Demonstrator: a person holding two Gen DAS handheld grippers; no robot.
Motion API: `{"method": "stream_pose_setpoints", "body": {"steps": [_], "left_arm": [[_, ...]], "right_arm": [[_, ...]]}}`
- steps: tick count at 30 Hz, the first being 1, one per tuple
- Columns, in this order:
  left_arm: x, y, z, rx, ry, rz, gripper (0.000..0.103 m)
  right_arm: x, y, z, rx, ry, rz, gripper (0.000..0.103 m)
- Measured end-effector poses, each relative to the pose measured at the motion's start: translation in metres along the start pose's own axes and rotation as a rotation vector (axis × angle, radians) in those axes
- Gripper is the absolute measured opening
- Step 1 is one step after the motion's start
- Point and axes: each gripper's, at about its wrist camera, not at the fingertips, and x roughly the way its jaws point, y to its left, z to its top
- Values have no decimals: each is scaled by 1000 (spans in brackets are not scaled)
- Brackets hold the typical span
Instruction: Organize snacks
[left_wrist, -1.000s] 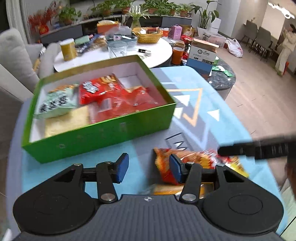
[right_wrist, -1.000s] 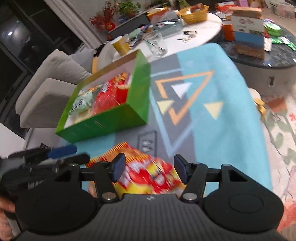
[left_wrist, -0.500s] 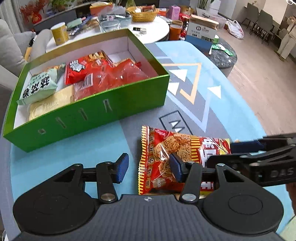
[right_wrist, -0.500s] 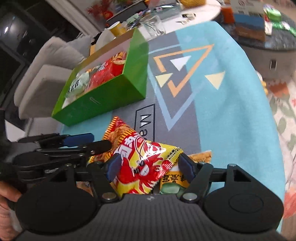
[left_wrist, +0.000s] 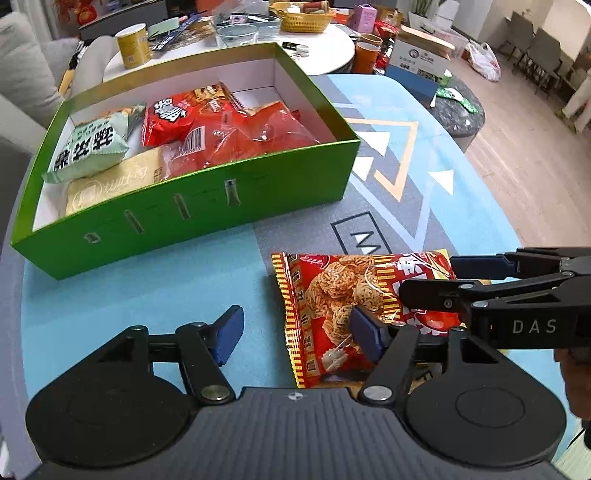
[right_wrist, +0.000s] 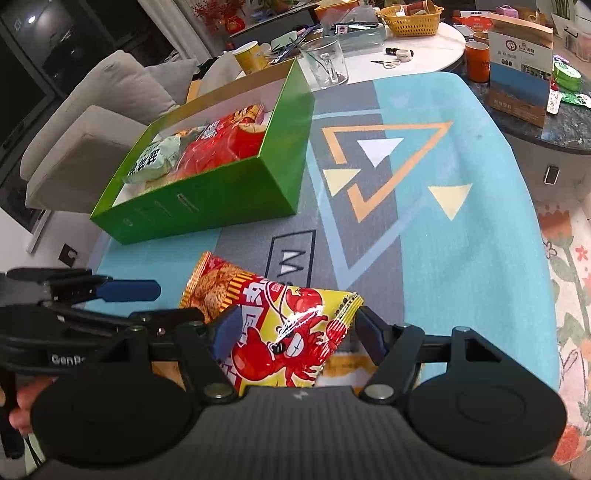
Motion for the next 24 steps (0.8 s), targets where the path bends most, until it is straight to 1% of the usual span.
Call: {"method": "stream_pose_setpoints", "body": {"steps": [4, 7, 10, 12, 13, 14, 15, 16, 17, 18, 19, 22, 24], "left_arm": [[0, 10, 2, -61, 25, -43, 64], [-6, 15, 1, -87, 41, -73, 64], [-11, 10, -2, -70, 30, -99, 64], [-8, 5, -3, -48, 34, -122, 64], [-5, 2, -5, -37, 35, -137, 59], [-3, 0, -6, -38, 31, -146, 56], [-2, 1, -7, -50, 21, -145, 56], [-2, 1, -7, -53, 13, -145, 53], [-2, 1, -8, -39, 9, -147, 48], [-5, 0, -9, -21, -3, -162, 38], [-8, -2, -9, -7, -5, -171, 37], [-17, -4, -10, 35, -36, -141, 34], [-23, -1, -9, 31, -60, -131, 34]], "right_arm": [[-2, 0, 1, -2, 6, -16, 85], [-9, 1, -2, -15, 6, -51, 86], [-12, 3, -5, -12, 14, -65, 86], [-11, 3, -6, 6, 27, -43, 85], [-9, 3, -6, 14, 35, -43, 77], [-7, 4, -6, 20, 35, -42, 75], [-7, 3, -6, 25, 23, -46, 74], [-7, 3, -6, 32, 14, -40, 73], [-7, 3, -5, 45, 14, -28, 72], [-8, 3, -4, 54, 14, -11, 67], [-9, 6, -3, 49, 10, -10, 65], [-11, 19, -1, 10, -11, -13, 64], [-14, 25, 2, 2, -32, -9, 64]]}}
